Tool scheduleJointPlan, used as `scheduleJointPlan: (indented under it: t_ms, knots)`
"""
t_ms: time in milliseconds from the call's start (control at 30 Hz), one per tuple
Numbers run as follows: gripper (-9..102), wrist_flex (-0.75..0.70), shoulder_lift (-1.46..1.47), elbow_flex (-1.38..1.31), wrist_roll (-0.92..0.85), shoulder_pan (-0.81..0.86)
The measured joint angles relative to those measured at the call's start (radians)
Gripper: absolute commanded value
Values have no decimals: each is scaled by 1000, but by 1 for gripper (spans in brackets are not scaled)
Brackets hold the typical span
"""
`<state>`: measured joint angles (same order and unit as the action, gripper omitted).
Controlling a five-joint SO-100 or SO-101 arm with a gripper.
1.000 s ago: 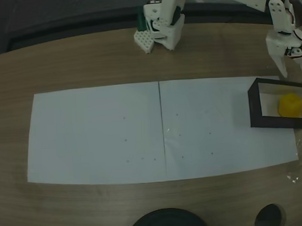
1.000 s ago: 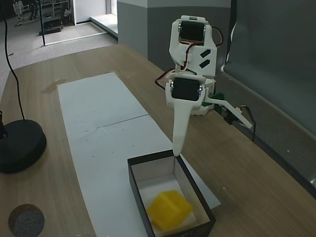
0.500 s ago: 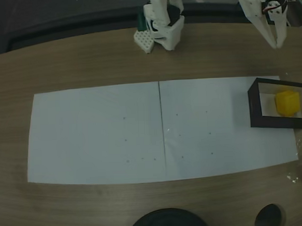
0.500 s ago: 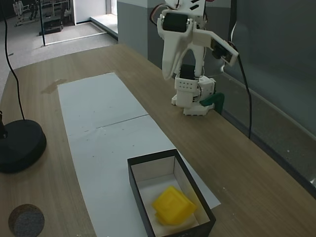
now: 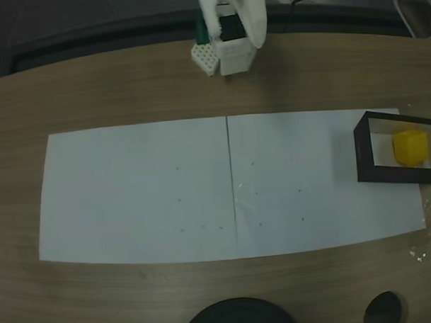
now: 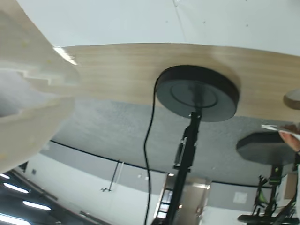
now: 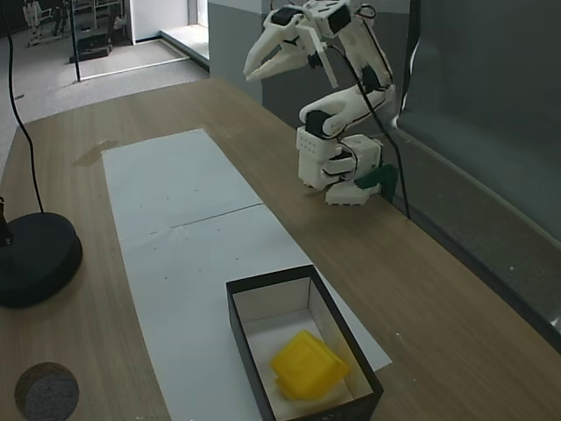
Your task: Grab a yellow square and put it in the box.
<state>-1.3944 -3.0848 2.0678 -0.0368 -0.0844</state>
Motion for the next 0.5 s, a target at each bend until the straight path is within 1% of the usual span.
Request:
scheduleJointPlan:
  t_ms: [133,200,300,500]
  knots:
    - [0,123,-256,265,-37,146]
    - [0,166,-356,368,-48,186]
    - [0,184,-368,457,-48,249]
    - [0,202,-368,629,-48,221]
